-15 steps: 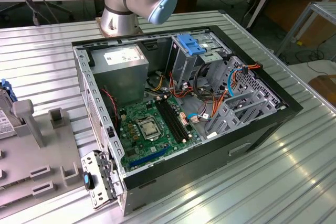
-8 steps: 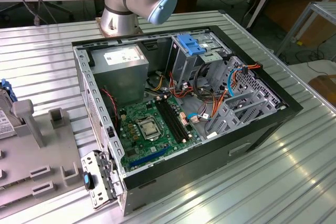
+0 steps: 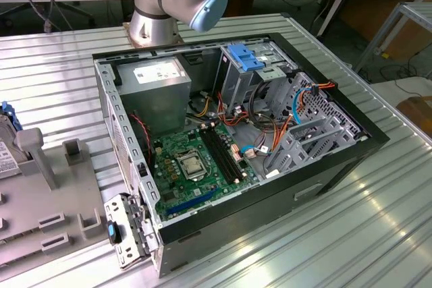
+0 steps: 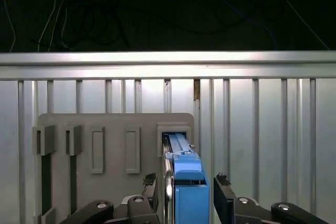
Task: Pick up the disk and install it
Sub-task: 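Pick up the disk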
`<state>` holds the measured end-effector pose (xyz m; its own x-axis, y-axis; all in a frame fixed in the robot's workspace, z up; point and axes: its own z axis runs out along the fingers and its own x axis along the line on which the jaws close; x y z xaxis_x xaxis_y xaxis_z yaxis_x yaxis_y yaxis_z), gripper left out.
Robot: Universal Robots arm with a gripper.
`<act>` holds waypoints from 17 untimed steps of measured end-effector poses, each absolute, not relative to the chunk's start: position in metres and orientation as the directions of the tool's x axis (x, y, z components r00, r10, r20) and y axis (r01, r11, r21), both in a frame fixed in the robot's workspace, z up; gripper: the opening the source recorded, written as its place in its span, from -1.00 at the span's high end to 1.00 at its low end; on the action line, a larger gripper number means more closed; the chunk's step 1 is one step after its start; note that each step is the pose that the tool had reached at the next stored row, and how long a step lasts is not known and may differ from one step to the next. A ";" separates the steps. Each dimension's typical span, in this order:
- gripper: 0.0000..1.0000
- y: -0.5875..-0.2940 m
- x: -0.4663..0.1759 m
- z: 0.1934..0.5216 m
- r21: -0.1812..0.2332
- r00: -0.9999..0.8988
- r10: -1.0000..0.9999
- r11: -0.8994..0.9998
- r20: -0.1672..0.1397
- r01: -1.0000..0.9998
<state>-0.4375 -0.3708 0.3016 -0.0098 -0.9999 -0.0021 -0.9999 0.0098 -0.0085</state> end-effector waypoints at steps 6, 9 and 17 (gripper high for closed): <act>0.08 -0.371 -0.438 0.302 -0.008 -0.010 -1.000 0.010 -0.002 -1.000; 0.08 -0.371 -0.438 0.302 -0.008 -0.010 -1.000 0.010 -0.002 -1.000; 0.24 -0.371 -0.438 0.302 -0.008 -0.010 -1.000 0.010 -0.002 -1.000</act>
